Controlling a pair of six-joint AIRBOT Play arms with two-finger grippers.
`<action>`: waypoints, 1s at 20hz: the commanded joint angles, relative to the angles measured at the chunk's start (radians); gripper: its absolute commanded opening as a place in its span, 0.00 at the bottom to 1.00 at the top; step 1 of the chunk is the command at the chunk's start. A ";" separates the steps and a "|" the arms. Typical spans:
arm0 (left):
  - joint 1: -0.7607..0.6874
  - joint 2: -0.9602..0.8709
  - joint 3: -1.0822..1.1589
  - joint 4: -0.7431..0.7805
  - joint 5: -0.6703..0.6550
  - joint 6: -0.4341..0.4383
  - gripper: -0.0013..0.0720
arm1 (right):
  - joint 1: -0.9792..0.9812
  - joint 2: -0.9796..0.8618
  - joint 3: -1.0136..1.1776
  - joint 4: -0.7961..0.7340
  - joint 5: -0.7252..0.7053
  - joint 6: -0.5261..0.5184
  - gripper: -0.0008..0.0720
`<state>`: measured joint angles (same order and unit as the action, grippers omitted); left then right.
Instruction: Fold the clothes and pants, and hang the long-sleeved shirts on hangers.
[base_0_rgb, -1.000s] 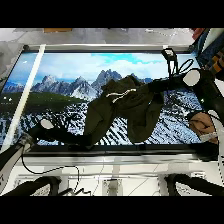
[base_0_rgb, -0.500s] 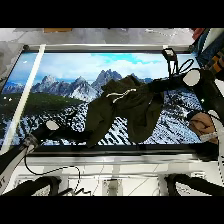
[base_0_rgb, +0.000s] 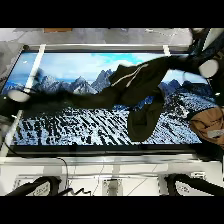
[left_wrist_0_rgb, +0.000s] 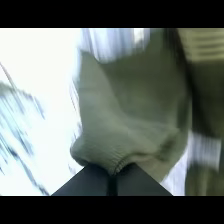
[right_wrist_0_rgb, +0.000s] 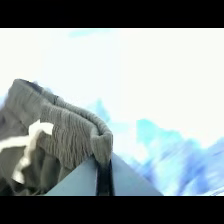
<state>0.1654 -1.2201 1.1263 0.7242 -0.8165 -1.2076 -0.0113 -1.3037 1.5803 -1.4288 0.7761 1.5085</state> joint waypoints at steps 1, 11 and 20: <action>0.246 0.001 0.282 0.000 0.084 -0.076 0.04 | -0.166 0.001 0.136 -0.039 -0.019 0.101 0.06; 0.497 0.004 0.397 0.202 -0.070 -0.068 0.04 | -0.450 0.001 0.293 -0.042 0.538 0.059 0.06; 0.497 -0.003 0.252 0.858 -0.525 -0.068 0.04 | -0.449 0.028 0.111 -0.028 1.003 -0.099 0.06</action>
<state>0.6605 -1.2209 1.4456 1.3865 -1.2110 -1.2755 -0.4587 -1.2922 1.7775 -1.4631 1.6650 1.4345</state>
